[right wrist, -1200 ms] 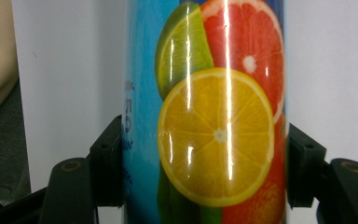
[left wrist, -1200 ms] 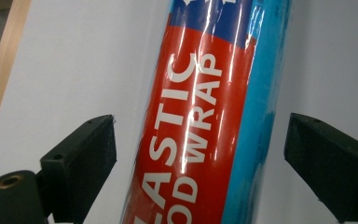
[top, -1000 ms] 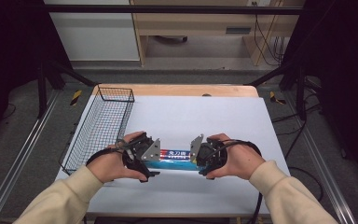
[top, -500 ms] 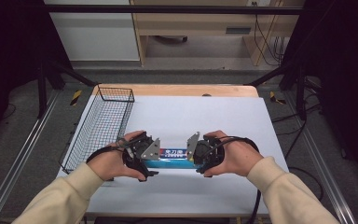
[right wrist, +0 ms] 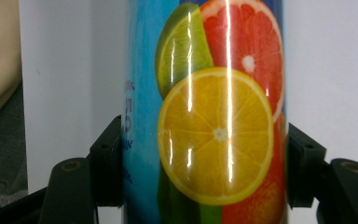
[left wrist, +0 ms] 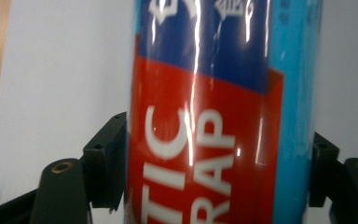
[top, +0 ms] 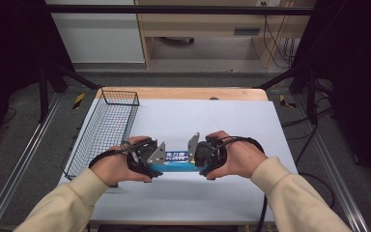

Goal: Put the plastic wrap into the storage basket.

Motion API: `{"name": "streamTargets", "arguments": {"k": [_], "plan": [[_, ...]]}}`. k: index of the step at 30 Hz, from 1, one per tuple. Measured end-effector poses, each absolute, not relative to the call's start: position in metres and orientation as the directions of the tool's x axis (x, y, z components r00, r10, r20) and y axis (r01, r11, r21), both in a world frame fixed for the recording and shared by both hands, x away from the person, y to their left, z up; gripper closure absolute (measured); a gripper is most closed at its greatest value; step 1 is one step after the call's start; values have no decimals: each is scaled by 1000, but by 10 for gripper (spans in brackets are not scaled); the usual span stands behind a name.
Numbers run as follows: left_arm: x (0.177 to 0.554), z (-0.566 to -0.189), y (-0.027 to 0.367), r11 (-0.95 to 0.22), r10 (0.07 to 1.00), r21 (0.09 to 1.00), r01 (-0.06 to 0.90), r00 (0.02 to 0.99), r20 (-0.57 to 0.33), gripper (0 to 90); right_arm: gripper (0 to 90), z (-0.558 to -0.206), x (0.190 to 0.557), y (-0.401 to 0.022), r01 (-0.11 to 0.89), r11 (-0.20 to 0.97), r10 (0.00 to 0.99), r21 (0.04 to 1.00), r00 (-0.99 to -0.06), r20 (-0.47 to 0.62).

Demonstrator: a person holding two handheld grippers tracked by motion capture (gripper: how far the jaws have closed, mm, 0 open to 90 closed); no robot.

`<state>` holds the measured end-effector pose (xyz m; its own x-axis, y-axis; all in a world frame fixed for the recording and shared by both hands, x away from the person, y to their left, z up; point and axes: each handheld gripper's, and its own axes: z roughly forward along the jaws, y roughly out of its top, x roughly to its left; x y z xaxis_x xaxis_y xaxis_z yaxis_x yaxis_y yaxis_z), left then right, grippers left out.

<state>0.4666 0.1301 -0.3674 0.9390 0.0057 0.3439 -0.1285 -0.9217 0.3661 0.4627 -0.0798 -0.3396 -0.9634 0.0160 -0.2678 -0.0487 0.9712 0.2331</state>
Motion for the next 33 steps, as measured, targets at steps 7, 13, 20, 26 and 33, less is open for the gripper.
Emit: {"name": "streamTargets", "arguments": {"k": [7, 13, 20, 26, 33], "plan": [[464, -365, 131, -926, -1, 351, -136, 934, 358, 308, 326, -339, 462, -75, -51, 968, 18, 245, -962, -273], [461, -364, 131, -924, 6, 359, -127, 938, 348, 313, 324, -338, 461, -75, -51, 970, 12, 238, -966, -258], [453, -363, 129, -929, 19, 352, -117, 932, 362, 316, 323, -338, 459, -76, -72, 969, -9, 235, -966, -259], [450, -361, 129, -931, 23, 345, -122, 922, 387, 316, 321, -338, 459, -77, -92, 967, -23, 238, -961, -275], [447, -362, 128, -935, 22, 332, -128, 911, 413, 317, 302, -341, 457, -76, -94, 967, -24, 235, -958, -284]]}}
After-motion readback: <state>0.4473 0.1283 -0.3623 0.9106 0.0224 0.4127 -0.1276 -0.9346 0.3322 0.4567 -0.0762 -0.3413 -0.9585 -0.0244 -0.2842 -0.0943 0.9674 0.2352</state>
